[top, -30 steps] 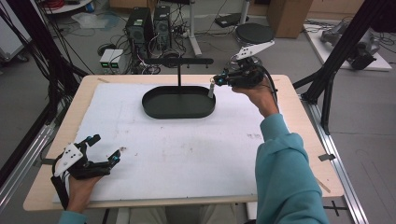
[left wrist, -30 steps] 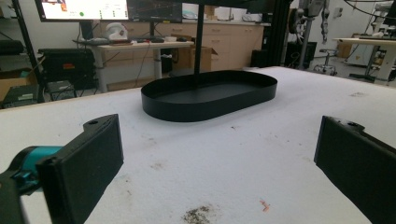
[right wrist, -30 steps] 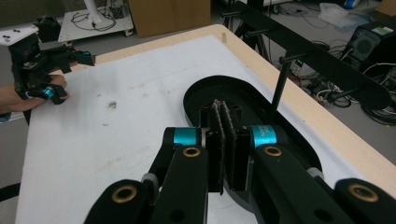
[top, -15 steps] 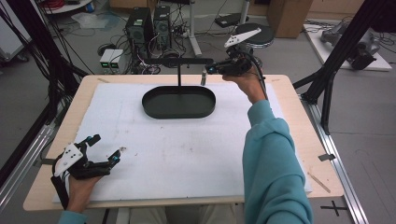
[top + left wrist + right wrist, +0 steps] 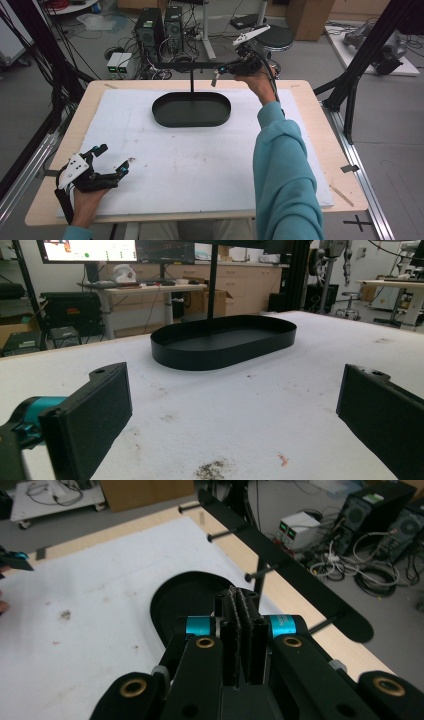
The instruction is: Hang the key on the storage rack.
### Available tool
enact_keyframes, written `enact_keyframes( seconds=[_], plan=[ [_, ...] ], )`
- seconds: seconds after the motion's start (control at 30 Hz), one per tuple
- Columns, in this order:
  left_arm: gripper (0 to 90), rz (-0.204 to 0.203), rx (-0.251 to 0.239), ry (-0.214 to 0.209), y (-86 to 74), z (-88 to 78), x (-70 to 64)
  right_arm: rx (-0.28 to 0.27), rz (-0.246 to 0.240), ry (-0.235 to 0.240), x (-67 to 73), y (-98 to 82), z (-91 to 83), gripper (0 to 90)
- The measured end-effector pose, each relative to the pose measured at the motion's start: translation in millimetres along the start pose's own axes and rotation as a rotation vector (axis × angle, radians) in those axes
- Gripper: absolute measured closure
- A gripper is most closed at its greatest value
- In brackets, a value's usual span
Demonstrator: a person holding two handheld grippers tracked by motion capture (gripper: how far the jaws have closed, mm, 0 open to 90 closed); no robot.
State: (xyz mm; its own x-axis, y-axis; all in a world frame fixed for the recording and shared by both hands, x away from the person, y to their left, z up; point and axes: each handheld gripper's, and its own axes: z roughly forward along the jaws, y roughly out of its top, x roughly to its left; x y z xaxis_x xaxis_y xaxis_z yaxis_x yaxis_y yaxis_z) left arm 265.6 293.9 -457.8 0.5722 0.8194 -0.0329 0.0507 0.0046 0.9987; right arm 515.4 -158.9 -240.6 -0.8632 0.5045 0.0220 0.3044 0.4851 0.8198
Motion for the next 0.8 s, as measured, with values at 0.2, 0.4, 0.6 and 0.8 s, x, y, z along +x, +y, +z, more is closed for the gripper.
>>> enact_keyframes(
  seconds=[0.2, 0.4, 0.6, 0.8],
  plan=[
    [1.7, 0.0, 0.0, 0.0, 0.0, 0.0, 0.1, 0.021, 0.022, -0.022, -10.0, -5.5, 2.6, 88.7],
    [1.7, -0.004, -0.001, 0.0, -0.1, 0.0, 0.1, 0.056, 0.038, -0.037, -15.3, -9.1, 8.4, 88.7],
    [1.7, -0.001, -0.001, -0.002, -0.1, 0.0, 0.1, 0.067, 0.048, -0.046, -19.6, -11.9, 14.5, 88.7],
    [1.7, 0.0, 0.0, -0.001, 0.0, -0.1, 0.3, 0.078, 0.055, -0.057, -23.5, -14.5, 20.4, 88.7]
  ],
)
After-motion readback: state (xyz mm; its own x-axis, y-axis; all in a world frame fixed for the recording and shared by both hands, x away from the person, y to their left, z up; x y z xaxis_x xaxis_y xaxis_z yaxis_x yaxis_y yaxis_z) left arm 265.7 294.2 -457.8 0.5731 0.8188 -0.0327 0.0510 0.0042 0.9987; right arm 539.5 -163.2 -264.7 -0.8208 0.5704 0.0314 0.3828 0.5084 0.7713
